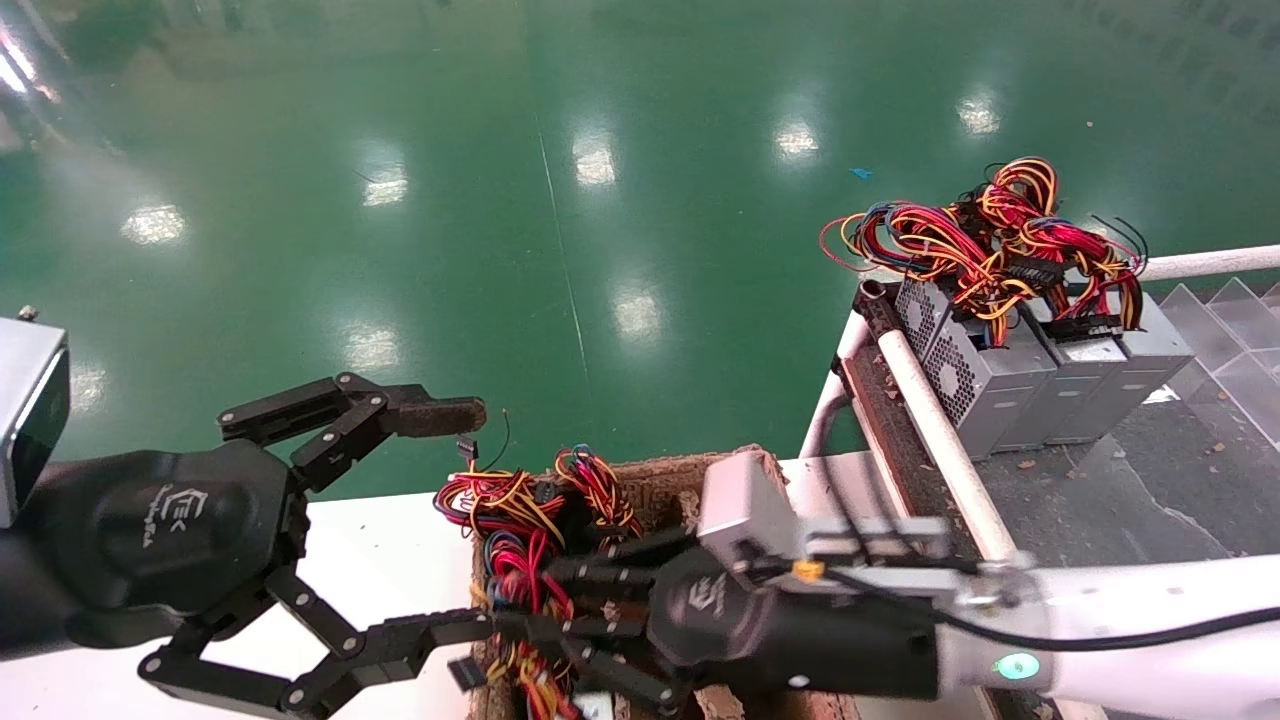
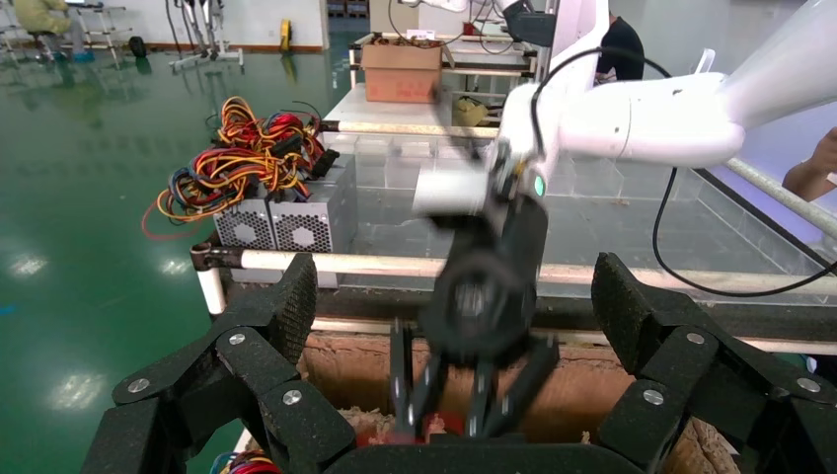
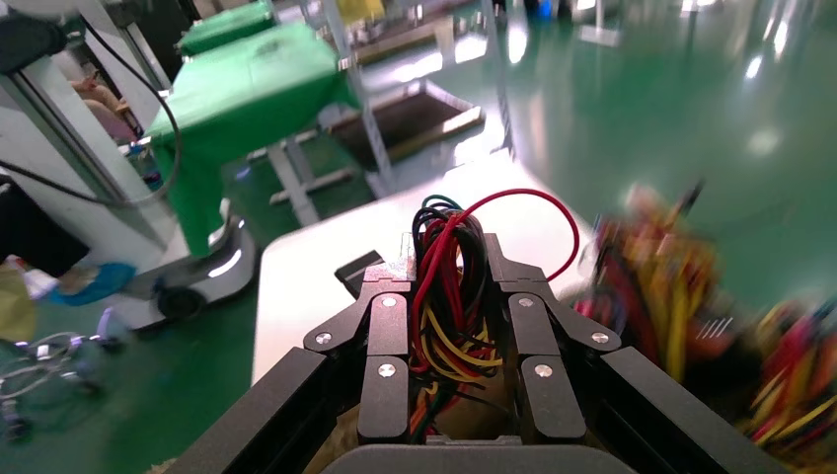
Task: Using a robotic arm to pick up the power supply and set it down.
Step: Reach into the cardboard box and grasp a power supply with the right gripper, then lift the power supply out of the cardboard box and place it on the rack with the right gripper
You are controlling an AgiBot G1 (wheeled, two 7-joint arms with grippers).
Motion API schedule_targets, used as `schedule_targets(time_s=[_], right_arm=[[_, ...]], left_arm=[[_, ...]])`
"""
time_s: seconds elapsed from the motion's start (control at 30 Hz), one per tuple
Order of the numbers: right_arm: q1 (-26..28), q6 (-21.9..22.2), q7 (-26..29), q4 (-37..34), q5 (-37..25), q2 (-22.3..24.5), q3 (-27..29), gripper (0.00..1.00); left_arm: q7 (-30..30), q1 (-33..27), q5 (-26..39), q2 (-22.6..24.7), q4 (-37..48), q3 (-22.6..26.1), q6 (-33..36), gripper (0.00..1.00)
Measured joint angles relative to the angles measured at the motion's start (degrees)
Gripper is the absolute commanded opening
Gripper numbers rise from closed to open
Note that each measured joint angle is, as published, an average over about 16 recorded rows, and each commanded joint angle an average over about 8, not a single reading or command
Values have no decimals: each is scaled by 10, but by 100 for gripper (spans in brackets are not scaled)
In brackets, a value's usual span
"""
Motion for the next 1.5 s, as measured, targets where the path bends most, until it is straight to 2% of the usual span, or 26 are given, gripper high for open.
schedule_targets(time_s=[0.4, 0.6, 1.0, 1.5], right_arm=[[-8, 6, -22, 39, 154, 94, 138, 0], [-17, 4, -51, 32, 202, 151, 205, 0], [-64, -12, -137, -37, 194, 261, 281, 0], [-202, -18, -243, -132, 193, 345, 379, 0]], left_arm=[[0, 0, 0, 0, 0, 0, 0, 100], [0, 0, 0, 0, 0, 0, 0, 100], [0, 0, 0, 0, 0, 0, 0, 100], [0, 0, 0, 0, 0, 0, 0, 100]])
